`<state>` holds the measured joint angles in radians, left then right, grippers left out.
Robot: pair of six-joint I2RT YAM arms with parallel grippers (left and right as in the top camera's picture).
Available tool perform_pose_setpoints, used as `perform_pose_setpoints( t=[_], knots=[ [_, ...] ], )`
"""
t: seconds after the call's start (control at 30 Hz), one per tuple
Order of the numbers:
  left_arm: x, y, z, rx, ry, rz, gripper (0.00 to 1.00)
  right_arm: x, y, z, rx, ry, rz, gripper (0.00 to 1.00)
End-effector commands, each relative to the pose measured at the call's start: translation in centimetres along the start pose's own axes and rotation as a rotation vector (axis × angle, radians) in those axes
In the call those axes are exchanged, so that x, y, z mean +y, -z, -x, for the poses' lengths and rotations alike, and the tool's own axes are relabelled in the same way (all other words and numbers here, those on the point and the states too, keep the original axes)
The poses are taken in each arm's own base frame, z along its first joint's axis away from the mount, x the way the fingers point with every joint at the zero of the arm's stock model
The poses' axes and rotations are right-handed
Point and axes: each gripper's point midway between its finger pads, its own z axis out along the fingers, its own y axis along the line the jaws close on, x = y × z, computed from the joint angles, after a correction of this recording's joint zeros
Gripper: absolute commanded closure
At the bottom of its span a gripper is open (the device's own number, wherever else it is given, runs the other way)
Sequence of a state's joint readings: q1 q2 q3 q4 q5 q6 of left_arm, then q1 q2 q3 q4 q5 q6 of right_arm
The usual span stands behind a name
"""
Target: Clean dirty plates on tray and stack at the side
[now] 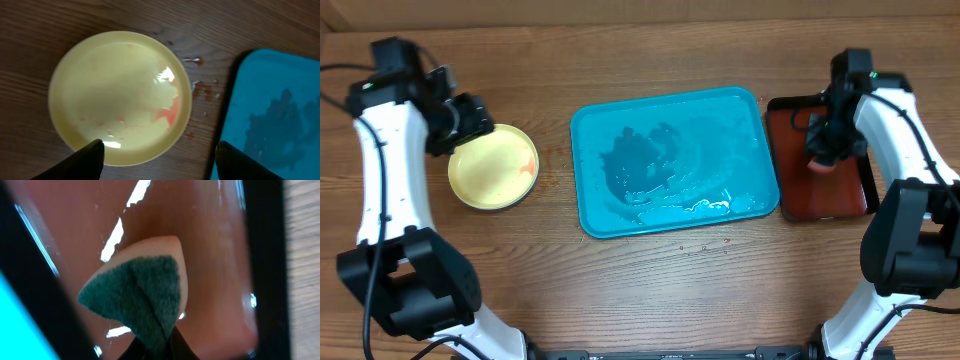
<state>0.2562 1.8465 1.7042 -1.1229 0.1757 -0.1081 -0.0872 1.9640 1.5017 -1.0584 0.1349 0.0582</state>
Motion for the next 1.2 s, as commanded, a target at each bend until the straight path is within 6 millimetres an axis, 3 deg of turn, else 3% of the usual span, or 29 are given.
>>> perform_pose_setpoints(
  t=[0.0,0.13,0.27,0.4,0.53,0.63,0.7,0.87,1.0,1.17],
  knots=[
    [-4.0,-0.2,-0.3,0.005,-0.131,-0.044,0.27,0.1,-1.6,-0.7,0.000,0.045,0.008,0.91],
    [-8.2,-0.7,-1.3,0.014,-0.220,-0.089,0.24,0.2,-2.4,-0.7,-0.014,0.043,0.010,0.74],
    [-11.0,-1.4,-2.4,0.033,-0.241,-0.109,0.24,0.2,-2.4,-0.4,-0.024,0.042,0.011,0.57],
    [-12.3,-2.3,-3.6,0.081,-0.218,-0.123,0.26,1.0,-2.0,-0.6,-0.009,0.042,0.055,0.50],
    [-13.5,-3.7,-5.6,0.154,-0.211,-0.127,0.30,1.8,0.1,0.0,0.002,0.009,0.113,0.42],
    [-13.5,-5.2,-7.2,0.209,-0.165,-0.101,0.35,1.7,2.4,1.0,-0.008,-0.022,0.117,0.34],
    [-13.4,-6.4,-8.5,0.245,-0.132,-0.086,0.39,1.6,4.4,1.8,-0.025,-0.030,0.119,0.20],
    [-13.1,-9.2,-11.4,0.306,-0.096,-0.058,0.55,1.4,8.3,3.7,-0.086,-0.033,0.128,0.15],
    [-11.9,-10.5,-12.5,0.312,-0.089,0.012,0.56,1.3,9.1,4.1,-0.105,-0.034,0.130,0.11],
    [-9.6,-11.2,-12.2,0.271,-0.109,0.130,0.57,1.3,9.0,4.2,-0.105,-0.034,0.130,0.11]
  ],
)
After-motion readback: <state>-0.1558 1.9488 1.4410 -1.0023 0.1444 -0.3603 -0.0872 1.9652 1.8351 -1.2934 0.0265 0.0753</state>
